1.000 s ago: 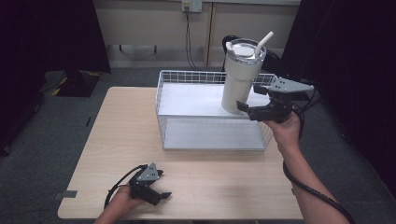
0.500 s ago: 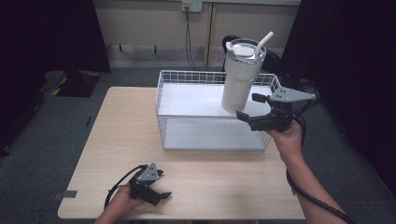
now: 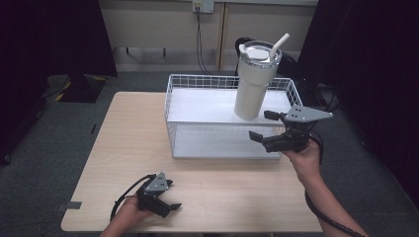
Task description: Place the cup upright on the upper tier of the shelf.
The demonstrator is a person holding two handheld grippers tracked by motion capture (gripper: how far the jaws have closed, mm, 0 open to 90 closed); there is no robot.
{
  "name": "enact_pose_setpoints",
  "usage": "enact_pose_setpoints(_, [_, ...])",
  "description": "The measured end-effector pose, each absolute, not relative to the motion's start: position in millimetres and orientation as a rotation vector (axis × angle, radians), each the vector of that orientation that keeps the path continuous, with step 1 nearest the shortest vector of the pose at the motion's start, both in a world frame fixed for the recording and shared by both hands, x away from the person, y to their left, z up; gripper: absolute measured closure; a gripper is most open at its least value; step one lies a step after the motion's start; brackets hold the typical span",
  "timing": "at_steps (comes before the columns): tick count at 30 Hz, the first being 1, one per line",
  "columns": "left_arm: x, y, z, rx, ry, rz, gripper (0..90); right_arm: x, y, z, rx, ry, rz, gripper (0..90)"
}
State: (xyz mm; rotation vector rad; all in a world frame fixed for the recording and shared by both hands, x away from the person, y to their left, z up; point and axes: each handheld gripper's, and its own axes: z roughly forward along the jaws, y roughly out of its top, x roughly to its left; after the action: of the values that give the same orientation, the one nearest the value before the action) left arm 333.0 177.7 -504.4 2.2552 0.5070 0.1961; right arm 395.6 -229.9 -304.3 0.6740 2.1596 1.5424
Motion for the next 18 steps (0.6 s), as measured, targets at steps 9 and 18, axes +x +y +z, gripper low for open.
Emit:
enact_pose_setpoints(9, [332.9, 177.7, -504.4, 2.255, 0.508, 0.196, 13.0, 383.4, -228.7, -314.3, 0.624, 2.185, 1.529, 11.2])
enact_pose_setpoints(18, [332.9, 177.7, -504.4, 2.255, 0.507, 0.196, 13.0, 372.2, -225.1, -329.0, 0.594, 2.228, 1.527, 11.2])
